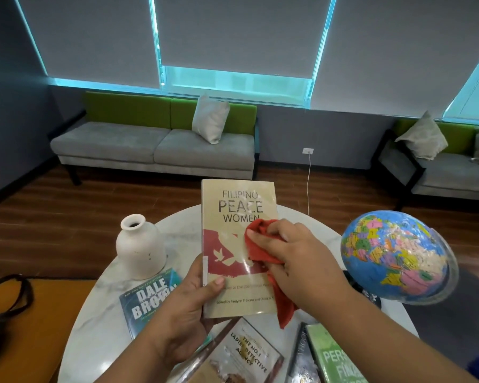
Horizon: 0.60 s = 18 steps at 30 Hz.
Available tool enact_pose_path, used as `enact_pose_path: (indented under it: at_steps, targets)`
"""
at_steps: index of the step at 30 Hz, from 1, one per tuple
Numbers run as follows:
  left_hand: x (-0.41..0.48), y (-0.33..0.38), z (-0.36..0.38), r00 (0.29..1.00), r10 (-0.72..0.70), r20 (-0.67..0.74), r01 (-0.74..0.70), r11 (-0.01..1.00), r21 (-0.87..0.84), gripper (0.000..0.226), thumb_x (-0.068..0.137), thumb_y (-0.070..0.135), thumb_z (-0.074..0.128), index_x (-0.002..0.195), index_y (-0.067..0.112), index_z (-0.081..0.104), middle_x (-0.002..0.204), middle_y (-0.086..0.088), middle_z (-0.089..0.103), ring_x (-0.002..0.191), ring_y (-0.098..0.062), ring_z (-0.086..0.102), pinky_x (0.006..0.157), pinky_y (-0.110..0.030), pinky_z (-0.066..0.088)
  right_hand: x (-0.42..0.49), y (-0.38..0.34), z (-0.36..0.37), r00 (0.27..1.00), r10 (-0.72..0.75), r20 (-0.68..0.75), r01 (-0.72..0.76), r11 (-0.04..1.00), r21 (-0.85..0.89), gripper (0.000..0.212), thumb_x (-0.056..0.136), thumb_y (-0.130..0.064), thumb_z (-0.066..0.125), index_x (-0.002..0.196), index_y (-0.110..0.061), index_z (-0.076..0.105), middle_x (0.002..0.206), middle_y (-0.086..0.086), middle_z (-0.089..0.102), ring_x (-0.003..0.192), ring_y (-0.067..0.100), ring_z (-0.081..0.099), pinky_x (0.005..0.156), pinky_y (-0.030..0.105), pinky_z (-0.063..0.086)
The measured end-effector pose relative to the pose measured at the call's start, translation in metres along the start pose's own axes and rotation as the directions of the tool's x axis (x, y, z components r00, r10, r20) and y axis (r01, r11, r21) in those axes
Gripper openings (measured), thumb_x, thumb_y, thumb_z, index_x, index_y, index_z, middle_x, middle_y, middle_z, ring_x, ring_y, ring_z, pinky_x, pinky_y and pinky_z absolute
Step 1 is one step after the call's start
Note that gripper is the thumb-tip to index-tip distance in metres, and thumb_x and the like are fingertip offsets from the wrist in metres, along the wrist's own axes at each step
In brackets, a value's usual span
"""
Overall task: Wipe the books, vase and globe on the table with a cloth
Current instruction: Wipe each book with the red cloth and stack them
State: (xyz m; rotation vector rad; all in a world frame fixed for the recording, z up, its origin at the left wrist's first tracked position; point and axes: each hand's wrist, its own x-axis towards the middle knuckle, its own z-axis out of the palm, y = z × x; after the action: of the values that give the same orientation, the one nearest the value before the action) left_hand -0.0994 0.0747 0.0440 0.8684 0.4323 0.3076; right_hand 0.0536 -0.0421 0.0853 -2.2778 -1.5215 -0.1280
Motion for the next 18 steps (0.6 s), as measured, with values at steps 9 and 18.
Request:
enact_pose_path:
  at_steps: [9,18]
  targets:
    - [0.000,0.001,-0.003,1.000,-0.013,-0.007,0.013,1.000,0.025,0.046,0.078,0.008,0.058,0.121,0.023,0.057,0.111,-0.017,0.069,0.090,-0.030,0.070,0.073,-0.045,0.058,0.013,0.003,-0.007,0.995,0.103,-0.015,-0.103,0.995,-0.001,0.047,0.098,-0.033,0.047,0.142,-0.045,0.037,0.129,-0.016,0.039,0.117,0.006,0.036,0.097,0.024,0.043]
    - [-0.004,-0.004,-0.007,0.993,-0.092,0.070,0.092,0.996,0.005,0.062,0.067,0.001,0.069,0.124,0.020,0.054,0.115,-0.023,0.066,0.093,-0.037,0.068,0.075,-0.047,0.057,0.020,0.009,-0.005,0.987,0.159,0.031,-0.159,0.987,0.013,0.043,0.097,-0.033,0.047,0.139,-0.043,0.043,0.114,-0.016,0.043,0.106,0.006,0.045,0.089,0.025,0.047]
